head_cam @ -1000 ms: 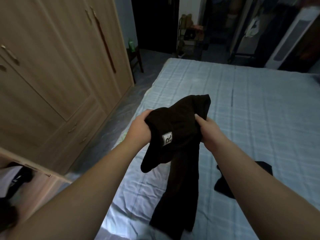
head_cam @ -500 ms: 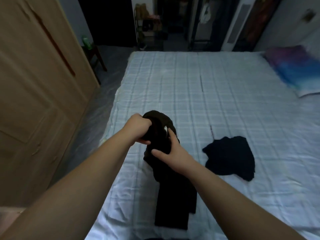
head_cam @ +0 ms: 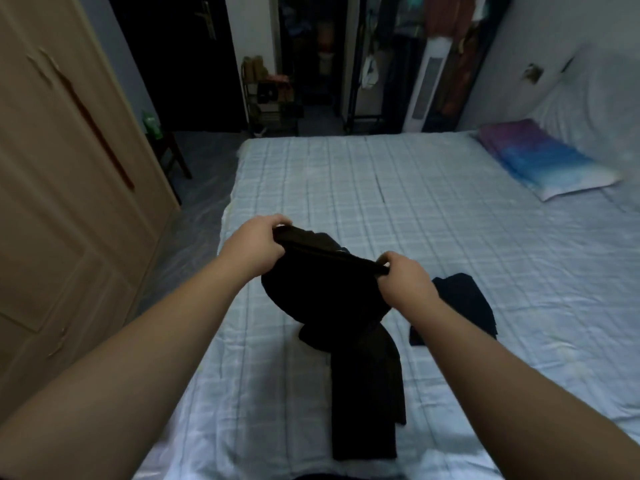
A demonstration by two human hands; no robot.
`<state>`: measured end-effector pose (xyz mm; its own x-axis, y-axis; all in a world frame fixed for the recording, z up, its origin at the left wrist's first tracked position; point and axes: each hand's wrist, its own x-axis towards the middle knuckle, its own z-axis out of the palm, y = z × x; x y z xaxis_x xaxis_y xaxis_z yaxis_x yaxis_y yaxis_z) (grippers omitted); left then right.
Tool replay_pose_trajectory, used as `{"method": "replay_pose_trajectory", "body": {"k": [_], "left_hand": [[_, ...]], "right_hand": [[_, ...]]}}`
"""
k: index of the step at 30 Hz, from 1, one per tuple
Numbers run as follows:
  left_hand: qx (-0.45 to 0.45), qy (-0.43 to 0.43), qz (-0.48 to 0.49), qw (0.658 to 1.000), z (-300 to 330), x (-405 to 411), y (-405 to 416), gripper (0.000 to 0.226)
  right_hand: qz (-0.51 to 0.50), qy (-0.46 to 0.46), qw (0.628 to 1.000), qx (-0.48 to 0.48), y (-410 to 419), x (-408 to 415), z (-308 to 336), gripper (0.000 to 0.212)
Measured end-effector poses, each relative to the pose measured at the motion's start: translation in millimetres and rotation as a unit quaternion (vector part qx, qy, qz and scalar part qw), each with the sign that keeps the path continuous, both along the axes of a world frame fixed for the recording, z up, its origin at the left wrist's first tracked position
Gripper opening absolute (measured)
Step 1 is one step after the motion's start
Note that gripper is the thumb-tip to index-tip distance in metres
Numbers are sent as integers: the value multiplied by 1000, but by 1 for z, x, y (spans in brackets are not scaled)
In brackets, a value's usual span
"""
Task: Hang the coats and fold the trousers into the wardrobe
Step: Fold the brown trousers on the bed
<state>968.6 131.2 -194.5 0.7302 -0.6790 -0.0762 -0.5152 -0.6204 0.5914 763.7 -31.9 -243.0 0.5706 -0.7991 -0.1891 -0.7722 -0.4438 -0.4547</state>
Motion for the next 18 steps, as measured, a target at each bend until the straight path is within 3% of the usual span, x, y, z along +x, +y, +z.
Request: {"method": "replay_pose_trajectory", "body": {"k": [2,6,10,14,18], "left_hand": [[42,-83,-39,995,4,8,9,47],[11,-147,-49,988,24,16,15,21],[-157,-85,-14,984,58,21,8,14],[-237,-55,-20,970,81,21,-4,13],[-269,-62,-22,961,90,2,-22,12]], "right_hand": [[18,58,998,-36,-19,-3,16,21],[54,131,986,-86,-37,-6,45,21],[118,173,977,-49,-41,-9,91,27],[118,189,975,22,-48,-28,125,27],[61,115,987,-90,-65,-36,125,28]]}}
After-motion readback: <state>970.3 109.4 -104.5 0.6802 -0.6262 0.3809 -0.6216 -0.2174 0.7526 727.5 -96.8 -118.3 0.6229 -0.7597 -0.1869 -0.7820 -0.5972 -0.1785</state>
